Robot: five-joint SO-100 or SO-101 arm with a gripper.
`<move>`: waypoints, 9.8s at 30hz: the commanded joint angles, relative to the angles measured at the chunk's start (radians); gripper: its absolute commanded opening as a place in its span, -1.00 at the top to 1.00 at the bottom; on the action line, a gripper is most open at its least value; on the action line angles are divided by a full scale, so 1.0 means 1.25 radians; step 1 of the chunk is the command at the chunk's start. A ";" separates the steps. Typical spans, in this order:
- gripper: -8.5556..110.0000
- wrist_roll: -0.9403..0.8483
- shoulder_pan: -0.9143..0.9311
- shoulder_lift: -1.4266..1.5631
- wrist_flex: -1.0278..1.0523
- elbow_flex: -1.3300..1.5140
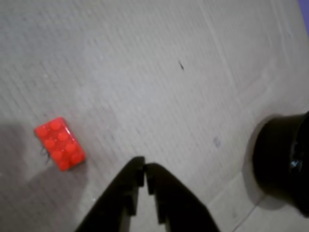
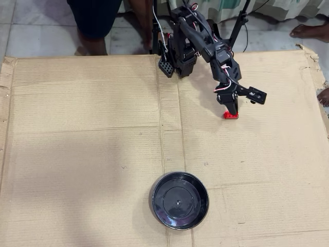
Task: Grasp a lego block and put it in the bin.
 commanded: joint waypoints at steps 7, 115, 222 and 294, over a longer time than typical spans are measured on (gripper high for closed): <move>0.84 -0.129 0.022 -0.054 0.072 -0.108; 0.39 -0.362 -0.142 -0.399 0.158 -0.275; 0.78 -0.351 0.461 -0.762 -0.420 -0.847; 0.28 -0.364 0.468 0.546 -0.340 0.577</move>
